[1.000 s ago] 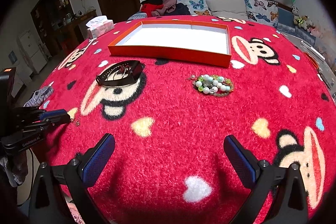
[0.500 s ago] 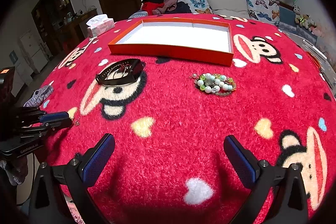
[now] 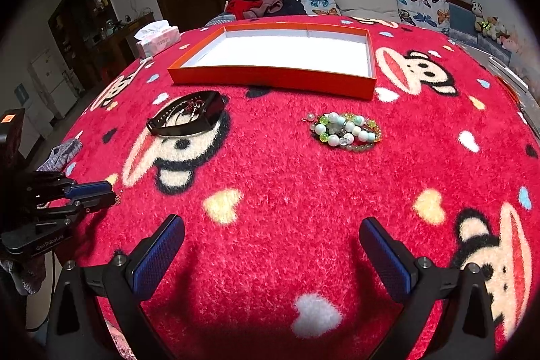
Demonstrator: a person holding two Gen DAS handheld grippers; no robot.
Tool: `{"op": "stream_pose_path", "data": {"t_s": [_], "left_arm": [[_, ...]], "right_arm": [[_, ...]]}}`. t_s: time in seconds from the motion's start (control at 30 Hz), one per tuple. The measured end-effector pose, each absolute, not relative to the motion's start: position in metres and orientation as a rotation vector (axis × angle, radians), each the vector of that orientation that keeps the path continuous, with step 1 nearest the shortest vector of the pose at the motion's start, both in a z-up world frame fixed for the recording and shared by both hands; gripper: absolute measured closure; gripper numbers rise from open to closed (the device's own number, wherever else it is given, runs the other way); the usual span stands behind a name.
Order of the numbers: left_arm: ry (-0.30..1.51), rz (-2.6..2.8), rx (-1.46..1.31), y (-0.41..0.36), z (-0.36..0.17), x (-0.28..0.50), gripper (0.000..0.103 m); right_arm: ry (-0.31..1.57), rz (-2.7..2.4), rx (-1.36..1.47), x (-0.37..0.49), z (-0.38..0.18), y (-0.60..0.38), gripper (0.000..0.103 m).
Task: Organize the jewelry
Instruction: 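Lower the left tool onto the gold pendant and close its fingers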
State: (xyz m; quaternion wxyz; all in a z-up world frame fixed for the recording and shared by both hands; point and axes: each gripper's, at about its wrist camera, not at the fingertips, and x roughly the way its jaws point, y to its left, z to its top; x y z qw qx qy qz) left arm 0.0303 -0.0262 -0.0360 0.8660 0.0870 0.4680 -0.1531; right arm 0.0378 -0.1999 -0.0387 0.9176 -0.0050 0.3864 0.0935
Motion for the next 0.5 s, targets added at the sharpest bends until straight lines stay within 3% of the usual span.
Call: {"op": "stream_pose_path", "data": {"t_s": [0.5], "left_arm": [[0.935, -0.303, 0.077, -0.005, -0.012, 0.027, 0.091]], "right_arm": [[0.791, 0.199, 0.012, 0.044, -0.037, -0.214, 0.000]]}}
